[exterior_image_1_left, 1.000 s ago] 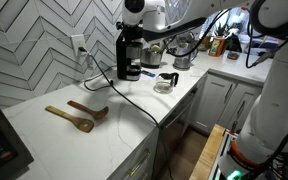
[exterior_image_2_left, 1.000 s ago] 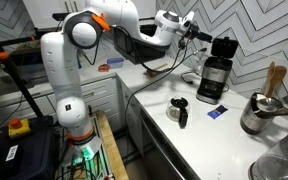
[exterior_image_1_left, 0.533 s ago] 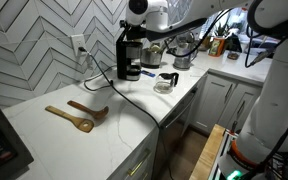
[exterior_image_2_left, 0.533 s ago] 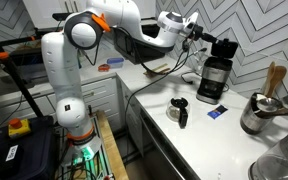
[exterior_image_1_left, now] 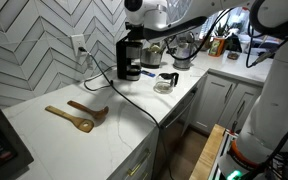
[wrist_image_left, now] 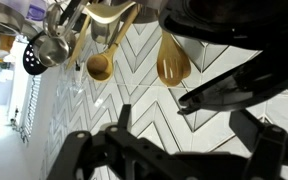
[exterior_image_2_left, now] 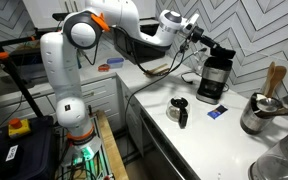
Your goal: Close the opened top lid of the coffee maker, remove the plate that is in the coffee maker rack and put it on top of the coffee maker
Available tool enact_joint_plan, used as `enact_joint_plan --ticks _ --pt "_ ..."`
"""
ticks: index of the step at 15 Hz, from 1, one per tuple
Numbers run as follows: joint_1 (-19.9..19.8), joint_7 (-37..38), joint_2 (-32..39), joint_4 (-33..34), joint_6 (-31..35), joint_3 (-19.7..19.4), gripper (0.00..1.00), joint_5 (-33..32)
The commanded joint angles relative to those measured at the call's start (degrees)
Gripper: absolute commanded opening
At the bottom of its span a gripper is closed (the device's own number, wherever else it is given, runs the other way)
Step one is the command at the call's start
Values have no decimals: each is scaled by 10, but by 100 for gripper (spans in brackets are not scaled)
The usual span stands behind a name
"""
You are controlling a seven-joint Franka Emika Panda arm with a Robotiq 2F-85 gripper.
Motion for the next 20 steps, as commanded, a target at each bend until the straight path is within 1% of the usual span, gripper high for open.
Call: enact_joint_plan --ticks 1,4,7,8,11,13,15,18,20 --pt "-5 -4 -18 -31 -8 4 100 62" --pt "-6 -3 -23 -43 6 3 100 87" --pt "-7 -8 -34 -56 0 2 100 123" --pt "-8 -17 -43 -70 1 3 100 150" --pt "-9 -43 -69 -105 12 3 100 204" --pt "-11 -84 -99 -143 44 2 100 252" --pt "-10 -147 -128 -180 75 1 100 307" --pt "-9 -273 -175 -242 114 -5 100 412" --pt "-5 -360 -204 -282 124 -11 100 485"
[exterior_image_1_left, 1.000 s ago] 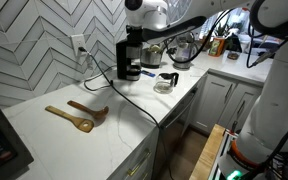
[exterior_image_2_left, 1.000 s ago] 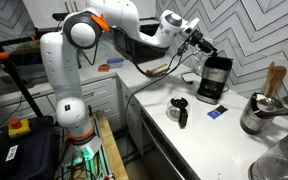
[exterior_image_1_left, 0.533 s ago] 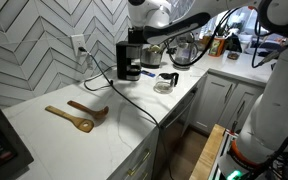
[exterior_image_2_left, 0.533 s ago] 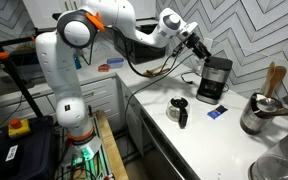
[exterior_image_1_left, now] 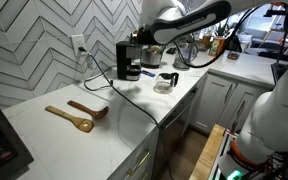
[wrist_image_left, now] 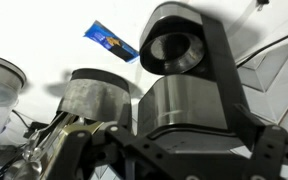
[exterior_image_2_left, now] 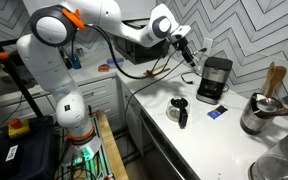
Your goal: Close the opened top lid of the coffee maker, remove the plate that is in the coffee maker rack and put it on top of the coffee maker
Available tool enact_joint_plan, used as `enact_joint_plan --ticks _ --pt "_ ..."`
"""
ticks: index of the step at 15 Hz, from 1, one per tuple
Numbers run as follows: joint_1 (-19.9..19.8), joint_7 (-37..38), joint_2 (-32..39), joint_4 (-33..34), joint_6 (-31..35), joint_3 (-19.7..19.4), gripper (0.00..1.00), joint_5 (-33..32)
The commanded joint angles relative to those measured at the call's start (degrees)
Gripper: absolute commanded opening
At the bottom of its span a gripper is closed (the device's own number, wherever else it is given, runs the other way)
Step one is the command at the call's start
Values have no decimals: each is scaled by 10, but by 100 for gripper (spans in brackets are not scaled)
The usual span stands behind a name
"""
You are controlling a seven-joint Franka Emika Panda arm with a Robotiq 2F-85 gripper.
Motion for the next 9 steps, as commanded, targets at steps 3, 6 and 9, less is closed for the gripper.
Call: enact_joint_plan --ticks 3,6,9 --pt "-17 -136 -44 -58 13 11 100 105" --pt "-11 -191 -69 -86 14 3 100 138" --pt "-9 -194 -71 -89 14 2 100 140"
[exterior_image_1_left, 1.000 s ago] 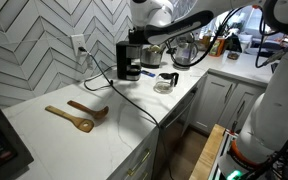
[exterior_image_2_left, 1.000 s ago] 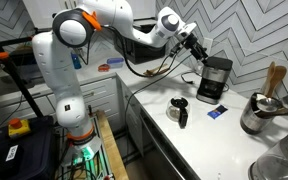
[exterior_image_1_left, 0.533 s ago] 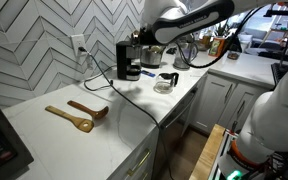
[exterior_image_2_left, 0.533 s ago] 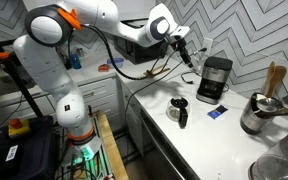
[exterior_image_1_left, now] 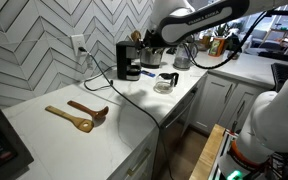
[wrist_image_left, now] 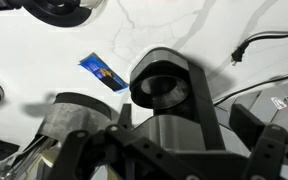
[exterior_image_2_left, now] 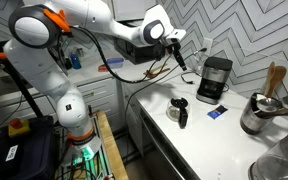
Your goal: Close the opened top lid of the coffee maker, remove the plate that is in the coffee maker rack and put it on top of the coffee maker
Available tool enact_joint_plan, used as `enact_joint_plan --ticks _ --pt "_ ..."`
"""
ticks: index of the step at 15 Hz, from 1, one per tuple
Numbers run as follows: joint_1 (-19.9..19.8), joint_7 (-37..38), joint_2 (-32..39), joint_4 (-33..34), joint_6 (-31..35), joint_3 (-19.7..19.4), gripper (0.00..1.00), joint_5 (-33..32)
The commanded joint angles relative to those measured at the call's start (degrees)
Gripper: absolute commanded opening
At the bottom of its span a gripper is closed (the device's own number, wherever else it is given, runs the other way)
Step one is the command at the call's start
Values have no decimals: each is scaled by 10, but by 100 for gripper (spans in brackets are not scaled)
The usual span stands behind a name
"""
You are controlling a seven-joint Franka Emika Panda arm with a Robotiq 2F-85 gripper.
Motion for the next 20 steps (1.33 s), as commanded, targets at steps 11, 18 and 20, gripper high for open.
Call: enact_joint_plan --ticks 11,18,20 --pt "-100 -168 9 8 -47 -54 100 249" --pt "-124 -241 17 10 -58 -71 100 323" --pt "-123 -239 16 11 -58 -66 100 323"
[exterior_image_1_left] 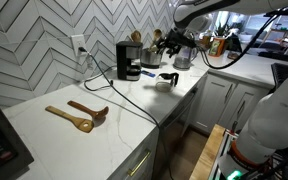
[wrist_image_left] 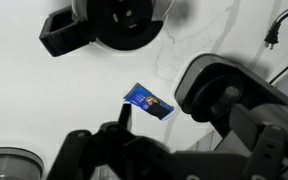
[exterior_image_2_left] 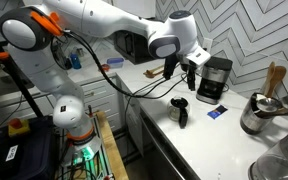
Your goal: Close the opened top lid of the coffee maker, remove the plate that is in the coffee maker rack and put it on top of the coffee maker
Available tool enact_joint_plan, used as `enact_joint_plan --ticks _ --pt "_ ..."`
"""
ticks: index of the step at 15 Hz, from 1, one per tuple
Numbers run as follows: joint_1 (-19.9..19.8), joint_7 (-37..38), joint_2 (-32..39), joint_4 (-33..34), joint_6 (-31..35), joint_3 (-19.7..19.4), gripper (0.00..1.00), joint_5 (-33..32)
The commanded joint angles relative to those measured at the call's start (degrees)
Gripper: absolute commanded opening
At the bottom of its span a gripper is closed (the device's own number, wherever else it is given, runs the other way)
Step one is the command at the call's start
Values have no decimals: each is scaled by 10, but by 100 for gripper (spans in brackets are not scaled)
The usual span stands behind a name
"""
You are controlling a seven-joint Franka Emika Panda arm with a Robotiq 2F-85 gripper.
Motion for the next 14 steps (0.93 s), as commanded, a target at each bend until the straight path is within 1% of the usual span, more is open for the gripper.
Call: enact_joint_plan --ticks 1,3,4,5,10,14 --pt "-10 -2 1 1 -2 11 100 3" --pt "-10 -2 1 1 -2 11 100 3" --pt "-16 3 13 9 -3 6 100 0" --pt "-17 -16 25 17 -9 -8 100 26" --pt "-32 -69 78 60 -42 -43 100 89" --pt "-41 -125 146 116 -85 -50 100 160"
